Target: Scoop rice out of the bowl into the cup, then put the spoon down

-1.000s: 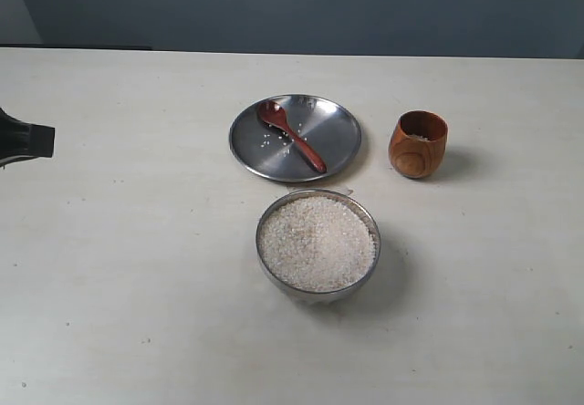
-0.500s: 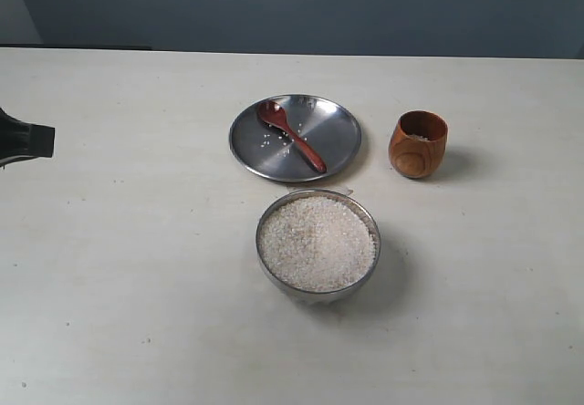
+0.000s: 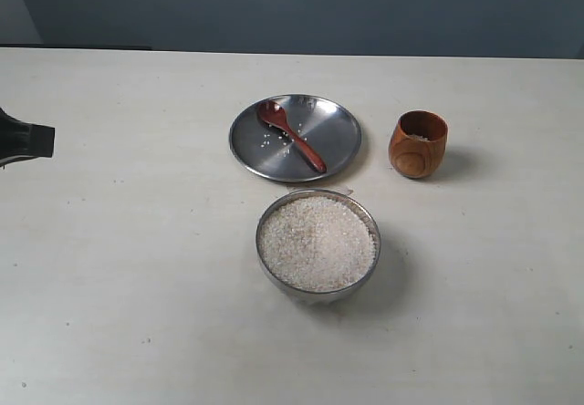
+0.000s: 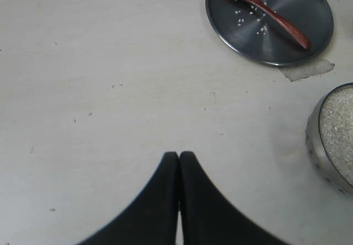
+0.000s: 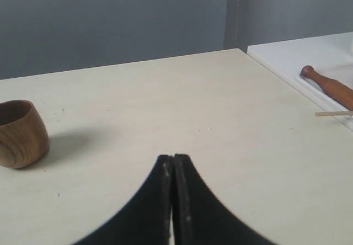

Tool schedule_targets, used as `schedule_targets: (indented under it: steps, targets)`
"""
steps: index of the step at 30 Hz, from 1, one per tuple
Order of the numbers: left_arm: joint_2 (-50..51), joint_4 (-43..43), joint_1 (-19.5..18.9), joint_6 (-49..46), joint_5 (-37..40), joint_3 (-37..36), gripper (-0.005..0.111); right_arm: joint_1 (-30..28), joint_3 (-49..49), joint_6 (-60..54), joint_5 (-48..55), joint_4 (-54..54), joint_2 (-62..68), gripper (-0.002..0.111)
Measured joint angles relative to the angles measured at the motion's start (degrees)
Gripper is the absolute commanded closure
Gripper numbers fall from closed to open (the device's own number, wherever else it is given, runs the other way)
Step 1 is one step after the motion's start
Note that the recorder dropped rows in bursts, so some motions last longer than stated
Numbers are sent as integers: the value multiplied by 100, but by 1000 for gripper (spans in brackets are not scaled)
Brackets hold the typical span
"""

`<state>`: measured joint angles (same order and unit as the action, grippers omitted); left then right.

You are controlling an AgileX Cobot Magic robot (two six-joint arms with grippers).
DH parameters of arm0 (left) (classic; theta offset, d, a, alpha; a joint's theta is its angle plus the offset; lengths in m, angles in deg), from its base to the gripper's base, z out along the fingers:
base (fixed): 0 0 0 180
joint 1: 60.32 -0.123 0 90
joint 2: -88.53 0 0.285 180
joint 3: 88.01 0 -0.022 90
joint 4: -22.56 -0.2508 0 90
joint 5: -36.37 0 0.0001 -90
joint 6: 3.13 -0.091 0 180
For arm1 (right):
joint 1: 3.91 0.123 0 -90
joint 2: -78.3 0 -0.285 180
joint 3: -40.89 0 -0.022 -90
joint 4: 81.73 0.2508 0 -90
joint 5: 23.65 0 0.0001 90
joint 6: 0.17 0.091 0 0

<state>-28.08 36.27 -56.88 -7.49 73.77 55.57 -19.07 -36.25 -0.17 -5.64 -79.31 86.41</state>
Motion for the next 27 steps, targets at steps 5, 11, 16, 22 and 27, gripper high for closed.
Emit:
schedule_targets:
  steps: [5,11,16,22,27]
  targets:
    - [0,0,0,0,0,0,106,0,0,0,59,-66,0,109]
    - [0,0,0,0,0,0,106,0,0,0,101,-130,0,109]
    - [0,0,0,0,0,0,106,0,0,0,101,-142,0,109]
    - [0,0,0,0,0,0,106,0,0,0,101,-152,0,109]
    - [0,0,0,0,0,0,106,0,0,0,101,-152,0,109]
